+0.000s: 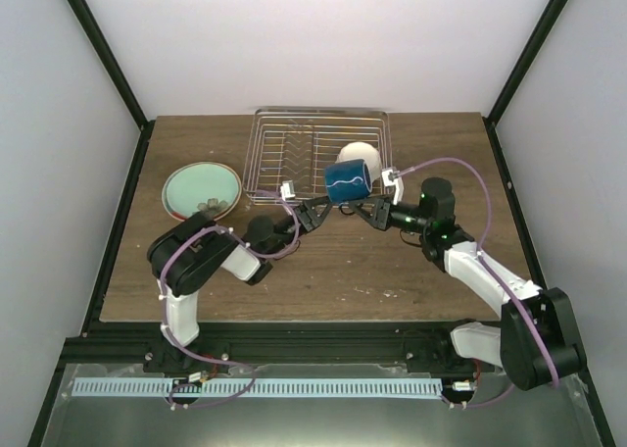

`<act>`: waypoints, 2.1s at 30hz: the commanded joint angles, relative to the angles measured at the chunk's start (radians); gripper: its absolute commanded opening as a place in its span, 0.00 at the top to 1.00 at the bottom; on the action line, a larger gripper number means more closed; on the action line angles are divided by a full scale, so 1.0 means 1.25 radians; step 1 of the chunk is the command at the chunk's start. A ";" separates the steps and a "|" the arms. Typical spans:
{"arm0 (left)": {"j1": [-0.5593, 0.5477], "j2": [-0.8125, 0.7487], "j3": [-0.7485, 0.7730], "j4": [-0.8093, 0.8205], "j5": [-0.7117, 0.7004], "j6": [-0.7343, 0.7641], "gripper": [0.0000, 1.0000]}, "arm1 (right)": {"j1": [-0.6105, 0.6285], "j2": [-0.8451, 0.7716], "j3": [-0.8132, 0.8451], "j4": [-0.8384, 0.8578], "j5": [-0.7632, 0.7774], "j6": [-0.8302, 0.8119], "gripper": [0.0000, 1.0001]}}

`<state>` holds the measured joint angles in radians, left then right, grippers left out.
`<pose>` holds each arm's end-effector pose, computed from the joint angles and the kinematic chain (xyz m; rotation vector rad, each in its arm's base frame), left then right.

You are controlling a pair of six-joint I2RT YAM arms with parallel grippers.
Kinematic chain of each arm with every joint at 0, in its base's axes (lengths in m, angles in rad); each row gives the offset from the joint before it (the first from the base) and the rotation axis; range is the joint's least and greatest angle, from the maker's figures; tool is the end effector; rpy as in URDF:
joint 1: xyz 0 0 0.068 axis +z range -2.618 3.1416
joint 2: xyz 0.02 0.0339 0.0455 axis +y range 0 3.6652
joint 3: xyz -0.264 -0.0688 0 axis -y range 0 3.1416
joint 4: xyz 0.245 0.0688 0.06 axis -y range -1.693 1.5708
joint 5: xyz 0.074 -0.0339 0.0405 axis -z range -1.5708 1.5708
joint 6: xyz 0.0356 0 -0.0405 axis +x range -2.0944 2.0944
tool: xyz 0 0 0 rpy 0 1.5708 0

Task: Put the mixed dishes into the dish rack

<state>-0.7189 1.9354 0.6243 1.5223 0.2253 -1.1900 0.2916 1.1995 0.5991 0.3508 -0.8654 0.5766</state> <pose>0.2516 -0.2308 0.1616 -0.1545 1.5963 -1.7073 0.2358 0.0991 0.2466 -0.3930 1.9178 1.3744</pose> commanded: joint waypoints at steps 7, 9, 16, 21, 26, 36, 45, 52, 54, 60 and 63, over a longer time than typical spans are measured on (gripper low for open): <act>0.017 -0.203 -0.068 -0.187 -0.010 0.153 0.19 | -0.044 -0.048 0.036 0.023 0.065 -0.063 0.99; 0.016 -0.253 -0.042 -0.289 -0.006 0.205 0.18 | -0.056 -0.053 0.038 0.016 0.066 -0.066 0.99; -0.004 -0.435 0.123 -0.870 -0.121 0.490 0.17 | -0.064 -0.031 0.104 -0.105 0.158 -0.160 0.99; -0.005 -0.527 0.171 -1.144 -0.296 0.585 0.17 | -0.063 0.052 0.164 -0.138 0.179 -0.189 0.99; -0.007 -0.609 0.147 -1.265 -0.406 0.607 0.17 | -0.063 0.164 0.266 -0.195 0.168 -0.230 0.99; -0.008 -0.715 0.067 -1.301 -0.445 0.610 0.16 | -0.043 0.335 0.495 -0.389 0.286 -0.424 0.99; -0.006 -0.754 0.030 -1.321 -0.463 0.607 0.16 | -0.029 0.436 0.631 -0.559 0.308 -0.544 0.99; -0.006 -0.760 0.032 -1.335 -0.471 0.614 0.16 | -0.018 0.483 0.707 -0.647 0.311 -0.600 0.99; -0.006 -0.761 0.031 -1.338 -0.475 0.615 0.16 | -0.018 0.496 0.731 -0.678 0.307 -0.621 0.99; -0.005 -0.755 0.032 -1.342 -0.476 0.612 0.16 | -0.017 0.537 0.781 -0.756 0.318 -0.663 0.99; -0.005 -0.750 0.038 -1.350 -0.476 0.612 0.16 | -0.013 0.544 0.778 -0.760 0.307 -0.672 0.99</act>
<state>-0.7250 0.9977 0.6689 -0.1497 -0.3584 -0.4370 0.2653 1.8797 1.5162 -0.5816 -0.4484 -0.2134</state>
